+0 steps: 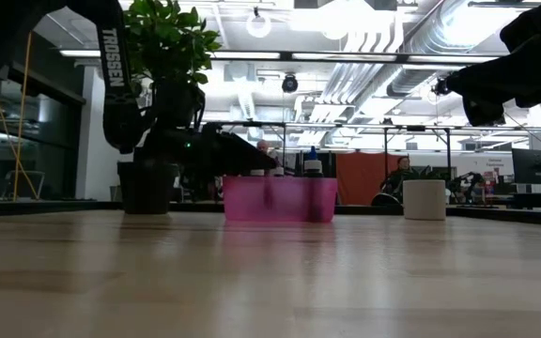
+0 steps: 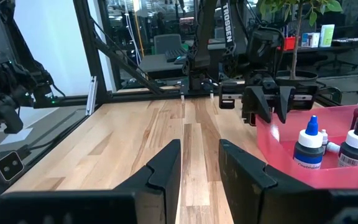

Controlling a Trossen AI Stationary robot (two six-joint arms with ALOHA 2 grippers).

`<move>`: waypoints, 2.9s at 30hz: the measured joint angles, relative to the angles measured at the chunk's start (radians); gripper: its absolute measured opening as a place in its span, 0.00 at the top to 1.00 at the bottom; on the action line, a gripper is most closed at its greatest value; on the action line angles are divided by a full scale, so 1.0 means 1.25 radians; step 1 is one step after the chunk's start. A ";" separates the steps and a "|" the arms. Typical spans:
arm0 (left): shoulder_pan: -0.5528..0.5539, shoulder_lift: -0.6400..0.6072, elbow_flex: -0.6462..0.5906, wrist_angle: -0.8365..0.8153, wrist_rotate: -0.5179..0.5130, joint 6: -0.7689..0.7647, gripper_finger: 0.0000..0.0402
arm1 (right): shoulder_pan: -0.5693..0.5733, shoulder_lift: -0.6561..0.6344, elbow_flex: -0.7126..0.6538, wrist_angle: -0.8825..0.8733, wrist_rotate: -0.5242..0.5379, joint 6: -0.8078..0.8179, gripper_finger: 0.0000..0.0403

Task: Pick & Place food coloring
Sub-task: Return to Home Position

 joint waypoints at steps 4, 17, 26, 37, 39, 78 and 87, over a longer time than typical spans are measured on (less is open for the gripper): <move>0.000 0.000 0.000 0.004 0.010 -0.001 0.66 | 0.000 0.000 0.000 0.000 0.000 0.000 0.76; -0.001 0.000 -0.001 0.101 0.024 0.014 0.62 | 0.000 0.000 0.000 0.000 0.000 0.000 0.76; -0.061 0.000 -0.001 0.192 -0.039 0.023 0.84 | 0.000 0.000 0.000 0.000 0.000 0.000 0.76; -0.142 -0.006 0.000 0.243 -0.037 0.029 0.99 | 0.000 0.000 0.000 0.000 0.000 0.000 0.76; -0.162 -0.021 0.000 0.244 -0.031 0.030 1.00 | 0.000 0.000 0.000 0.000 0.000 0.000 0.76; -0.575 -0.570 0.296 -0.325 0.066 1.335 1.00 | 0.000 0.000 0.000 0.000 0.000 0.000 0.75; -0.626 -0.578 0.301 -0.319 0.085 1.554 1.00 | 0.000 0.000 0.000 0.000 0.000 0.000 0.75</move>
